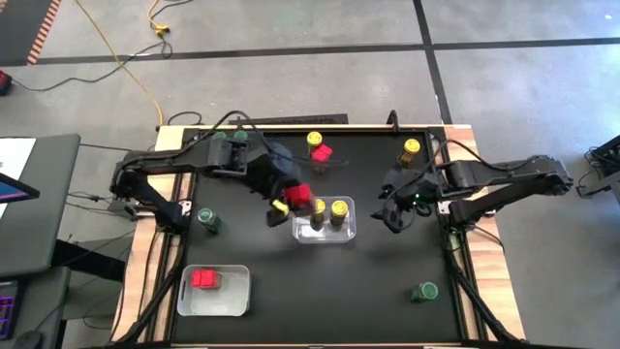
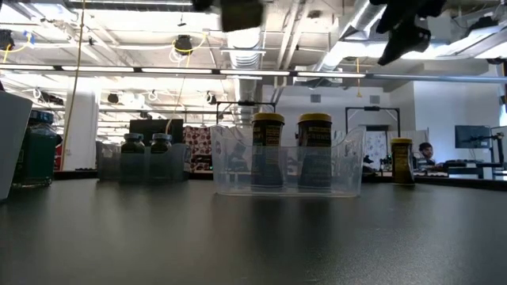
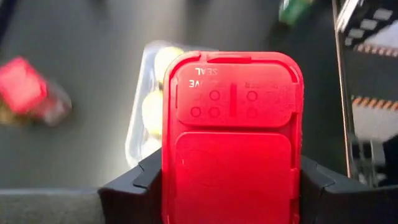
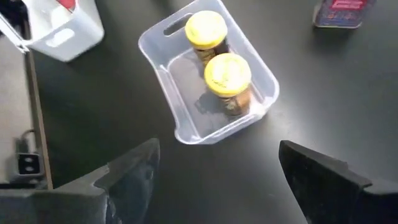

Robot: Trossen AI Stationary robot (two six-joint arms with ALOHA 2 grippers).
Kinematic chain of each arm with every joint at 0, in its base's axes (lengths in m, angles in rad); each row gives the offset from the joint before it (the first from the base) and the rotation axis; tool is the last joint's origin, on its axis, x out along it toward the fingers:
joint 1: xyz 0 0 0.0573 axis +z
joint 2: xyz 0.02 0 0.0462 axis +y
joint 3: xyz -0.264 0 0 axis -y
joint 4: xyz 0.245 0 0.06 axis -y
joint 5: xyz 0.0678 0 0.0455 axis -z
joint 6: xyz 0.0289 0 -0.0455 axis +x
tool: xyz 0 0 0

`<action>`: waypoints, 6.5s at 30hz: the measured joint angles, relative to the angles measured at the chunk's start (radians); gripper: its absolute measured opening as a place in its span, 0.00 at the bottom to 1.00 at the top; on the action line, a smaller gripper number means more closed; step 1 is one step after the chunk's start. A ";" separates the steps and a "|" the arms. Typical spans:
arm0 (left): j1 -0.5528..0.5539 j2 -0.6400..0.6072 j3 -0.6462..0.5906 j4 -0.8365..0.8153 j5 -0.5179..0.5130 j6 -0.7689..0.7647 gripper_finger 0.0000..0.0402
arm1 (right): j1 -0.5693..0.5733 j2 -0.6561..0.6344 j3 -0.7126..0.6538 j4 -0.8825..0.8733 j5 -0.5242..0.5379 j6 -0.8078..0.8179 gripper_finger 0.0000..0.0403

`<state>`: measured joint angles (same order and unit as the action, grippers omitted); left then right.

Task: Sort spices by type
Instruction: Put the red seasoning can into the gray bin

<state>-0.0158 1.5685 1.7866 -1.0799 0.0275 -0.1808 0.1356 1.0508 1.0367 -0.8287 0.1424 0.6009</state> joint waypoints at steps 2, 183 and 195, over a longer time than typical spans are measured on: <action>-0.029 -0.025 -0.002 -0.077 -0.033 -0.040 0.50 | 0.027 0.002 0.000 0.028 0.026 0.028 0.89; -1.255 -0.046 -0.827 0.211 -0.317 -1.057 0.51 | 0.216 0.258 -0.001 0.472 0.135 0.361 0.89; -1.255 -0.046 -0.827 0.211 -0.317 -1.058 0.51 | 0.216 0.258 -0.001 0.471 0.135 0.360 0.89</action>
<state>-1.2709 1.5227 0.9596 -0.8688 -0.2897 -1.2383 0.3511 1.3090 1.0359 -0.3576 0.2775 0.9611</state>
